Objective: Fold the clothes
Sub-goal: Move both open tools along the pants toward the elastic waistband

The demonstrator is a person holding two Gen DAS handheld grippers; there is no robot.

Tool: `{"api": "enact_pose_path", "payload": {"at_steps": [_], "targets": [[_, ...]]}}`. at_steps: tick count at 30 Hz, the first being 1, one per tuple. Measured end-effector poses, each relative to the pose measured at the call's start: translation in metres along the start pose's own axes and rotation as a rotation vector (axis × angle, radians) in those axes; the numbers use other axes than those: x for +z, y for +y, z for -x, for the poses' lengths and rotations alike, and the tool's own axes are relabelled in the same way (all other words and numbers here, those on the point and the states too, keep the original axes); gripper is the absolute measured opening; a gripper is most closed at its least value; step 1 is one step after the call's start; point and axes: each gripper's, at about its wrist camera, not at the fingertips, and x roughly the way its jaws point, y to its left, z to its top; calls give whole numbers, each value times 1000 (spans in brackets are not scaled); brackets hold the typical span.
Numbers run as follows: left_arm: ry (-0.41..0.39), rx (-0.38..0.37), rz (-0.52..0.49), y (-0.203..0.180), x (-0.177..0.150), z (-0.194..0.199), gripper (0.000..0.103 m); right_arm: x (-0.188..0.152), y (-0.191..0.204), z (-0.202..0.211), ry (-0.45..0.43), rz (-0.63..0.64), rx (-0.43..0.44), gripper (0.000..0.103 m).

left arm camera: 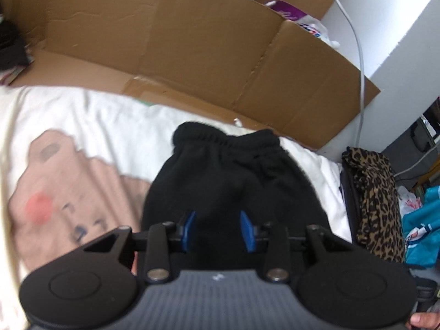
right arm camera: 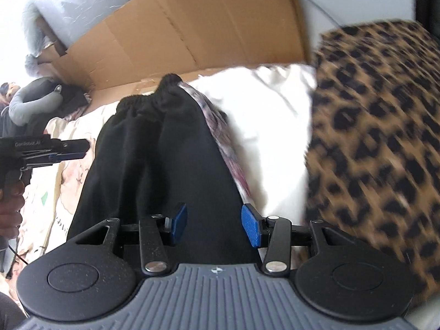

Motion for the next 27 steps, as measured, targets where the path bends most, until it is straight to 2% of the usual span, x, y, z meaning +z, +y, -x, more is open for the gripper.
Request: {"api": "enact_pose_path", "payload": {"at_steps": [5, 11, 18, 27], "targets": [[26, 9, 2, 1, 12, -29, 38, 22, 10, -22, -20, 78, 3, 51], [110, 129, 23, 8, 12, -69, 36, 38, 4, -52, -19, 74, 13, 51], [99, 206, -36, 7, 18, -75, 39, 34, -11, -73, -27, 43, -25, 50], [73, 122, -45, -16, 13, -64, 36, 44, -8, -61, -58, 48, -14, 50]]}}
